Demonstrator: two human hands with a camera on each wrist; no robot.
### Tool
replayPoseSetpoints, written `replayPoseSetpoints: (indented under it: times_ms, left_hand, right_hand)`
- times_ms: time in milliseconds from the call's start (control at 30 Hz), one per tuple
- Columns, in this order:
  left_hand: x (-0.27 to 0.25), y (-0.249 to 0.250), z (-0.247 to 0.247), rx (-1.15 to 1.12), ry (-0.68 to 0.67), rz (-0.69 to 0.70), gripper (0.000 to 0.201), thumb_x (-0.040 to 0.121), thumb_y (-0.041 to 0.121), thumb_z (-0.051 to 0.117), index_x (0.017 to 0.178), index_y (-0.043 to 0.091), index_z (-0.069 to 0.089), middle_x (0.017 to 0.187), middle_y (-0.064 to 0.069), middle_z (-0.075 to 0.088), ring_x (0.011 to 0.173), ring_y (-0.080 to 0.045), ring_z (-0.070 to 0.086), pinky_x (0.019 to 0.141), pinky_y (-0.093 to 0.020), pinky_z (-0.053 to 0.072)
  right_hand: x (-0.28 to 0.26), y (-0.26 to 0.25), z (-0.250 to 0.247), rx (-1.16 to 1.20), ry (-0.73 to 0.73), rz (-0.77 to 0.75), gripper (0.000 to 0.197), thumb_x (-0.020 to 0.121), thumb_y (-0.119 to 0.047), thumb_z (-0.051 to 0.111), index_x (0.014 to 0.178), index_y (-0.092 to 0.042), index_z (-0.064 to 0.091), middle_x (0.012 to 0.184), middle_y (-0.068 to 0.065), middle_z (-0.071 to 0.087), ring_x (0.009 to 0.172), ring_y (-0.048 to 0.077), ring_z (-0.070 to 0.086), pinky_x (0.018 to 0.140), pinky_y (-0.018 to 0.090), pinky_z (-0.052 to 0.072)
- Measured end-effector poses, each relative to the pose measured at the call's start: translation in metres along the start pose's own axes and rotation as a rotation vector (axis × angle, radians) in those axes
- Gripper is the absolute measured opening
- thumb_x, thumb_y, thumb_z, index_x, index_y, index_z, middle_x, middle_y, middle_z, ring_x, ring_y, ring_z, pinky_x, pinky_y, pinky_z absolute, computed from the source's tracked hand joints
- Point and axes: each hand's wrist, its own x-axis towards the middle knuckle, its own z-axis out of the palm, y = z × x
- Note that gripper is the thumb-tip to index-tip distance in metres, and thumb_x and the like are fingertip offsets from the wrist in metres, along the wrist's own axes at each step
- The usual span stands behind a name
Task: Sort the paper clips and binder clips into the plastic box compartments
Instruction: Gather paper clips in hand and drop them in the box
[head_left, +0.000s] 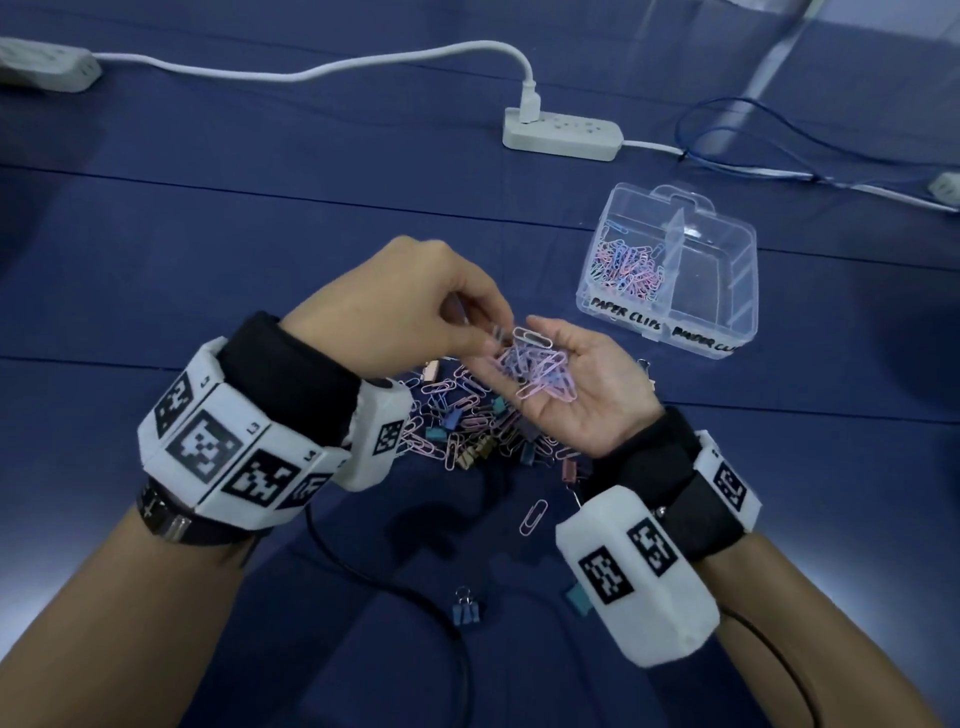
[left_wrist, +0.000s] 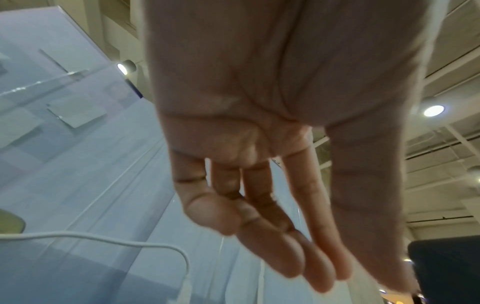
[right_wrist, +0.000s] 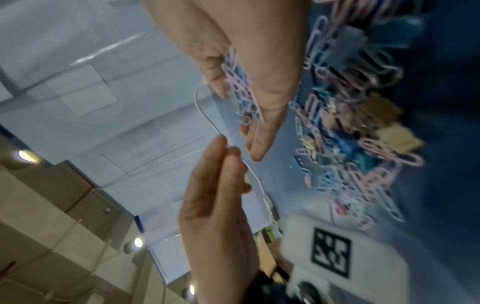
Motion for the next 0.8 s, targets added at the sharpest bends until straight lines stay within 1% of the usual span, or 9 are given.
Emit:
replayPoseSetpoints:
  times_ms: [167, 300, 433, 500, 533, 600, 667, 733, 800]
  left_hand:
    - [-0.007, -0.009, -0.016, 0.004, 0.095, -0.08, 0.018, 0.08, 0.028, 0.067, 0.098, 0.026, 0.07, 0.083, 0.007, 0.068, 0.076, -0.006, 0.061, 0.063, -0.002, 0.04]
    - [-0.005, -0.016, -0.016, 0.106, -0.046, -0.173, 0.025, 0.085, 0.034, 0.06, 0.109, 0.027, 0.064, 0.1, 0.006, 0.066, 0.091, -0.012, 0.059, 0.073, -0.018, 0.042]
    - [0.025, -0.022, -0.017, 0.295, -0.236, -0.184, 0.035, 0.089, 0.027, 0.056, 0.123, 0.022, 0.056, 0.125, -0.001, 0.057, 0.102, -0.015, 0.051, 0.093, -0.025, 0.037]
    - [0.051, -0.025, -0.022, 0.344, -0.272, -0.168, 0.044, 0.089, 0.019, 0.057, 0.132, 0.018, 0.049, 0.137, -0.005, 0.049, 0.119, -0.02, 0.049, 0.099, -0.026, 0.035]
    - [0.063, -0.026, -0.022, 0.372, -0.298, -0.161, 0.048, 0.089, 0.015, 0.057, 0.135, 0.017, 0.044, 0.141, -0.006, 0.045, 0.125, -0.021, 0.046, 0.101, -0.026, 0.034]
    - [0.082, -0.027, -0.017, 0.473, -0.366, -0.165, 0.055, 0.089, 0.009, 0.054, 0.141, 0.014, 0.035, 0.147, -0.008, 0.037, 0.132, -0.023, 0.039, 0.106, -0.03, 0.032]
    - [0.094, -0.027, -0.007, 0.588, -0.431, -0.182, 0.056, 0.089, 0.009, 0.053, 0.142, 0.012, 0.033, 0.146, -0.012, 0.036, 0.13, -0.027, 0.04, 0.106, -0.035, 0.034]
    - [0.097, -0.023, 0.002, 0.65, -0.448, -0.203, 0.056, 0.089, 0.013, 0.055, 0.141, 0.012, 0.034, 0.142, -0.015, 0.036, 0.116, -0.03, 0.05, 0.099, -0.035, 0.039]
    - [0.095, -0.018, 0.006, 0.628, -0.447, -0.204, 0.054, 0.088, 0.017, 0.057, 0.137, 0.011, 0.036, 0.138, -0.015, 0.038, 0.085, -0.026, 0.054, 0.091, -0.033, 0.044]
  right_hand:
    - [-0.007, -0.052, 0.01, 0.161, 0.086, -0.247, 0.033, 0.094, -0.009, 0.037, 0.083, 0.012, 0.061, 0.08, 0.026, 0.065, 0.072, 0.035, 0.067, 0.065, 0.042, 0.057]
    - [0.001, -0.101, 0.012, 0.155, 0.21, -0.487, 0.034, 0.098, -0.009, 0.028, 0.078, 0.005, 0.052, 0.08, 0.018, 0.054, 0.077, 0.026, 0.054, 0.091, 0.037, 0.046]
    - [0.022, -0.131, -0.003, -0.079, 0.357, -0.556, 0.035, 0.098, -0.024, 0.022, 0.075, -0.009, 0.045, 0.074, 0.006, 0.045, 0.06, 0.016, 0.044, 0.055, 0.023, 0.044]
    - [0.029, -0.135, -0.009, -0.243, 0.43, -0.545, 0.041, 0.098, -0.035, 0.023, 0.086, -0.008, 0.051, 0.078, 0.005, 0.049, 0.06, 0.012, 0.043, 0.048, 0.017, 0.044]
    - [0.03, -0.135, -0.01, -0.365, 0.48, -0.543, 0.047, 0.098, -0.039, 0.023, 0.101, -0.004, 0.054, 0.091, 0.007, 0.055, 0.066, 0.011, 0.047, 0.053, 0.019, 0.045]
    - [0.032, -0.134, -0.011, -0.563, 0.53, -0.567, 0.057, 0.098, -0.042, 0.021, 0.127, 0.0, 0.045, 0.125, 0.012, 0.052, 0.091, 0.013, 0.052, 0.078, 0.02, 0.042]
    - [0.028, -0.131, -0.01, -0.681, 0.517, -0.587, 0.061, 0.098, -0.044, 0.018, 0.133, 0.001, 0.039, 0.141, 0.014, 0.042, 0.124, 0.019, 0.044, 0.105, 0.028, 0.03]
    - [0.017, -0.127, -0.005, -0.755, 0.51, -0.619, 0.062, 0.097, -0.045, 0.017, 0.133, 0.001, 0.04, 0.144, 0.013, 0.039, 0.137, 0.02, 0.031, 0.114, 0.033, 0.018]
    - [0.003, -0.122, -0.002, -0.823, 0.497, -0.648, 0.057, 0.097, -0.043, 0.021, 0.132, -0.003, 0.042, 0.142, 0.009, 0.042, 0.135, 0.019, 0.034, 0.113, 0.034, 0.02]
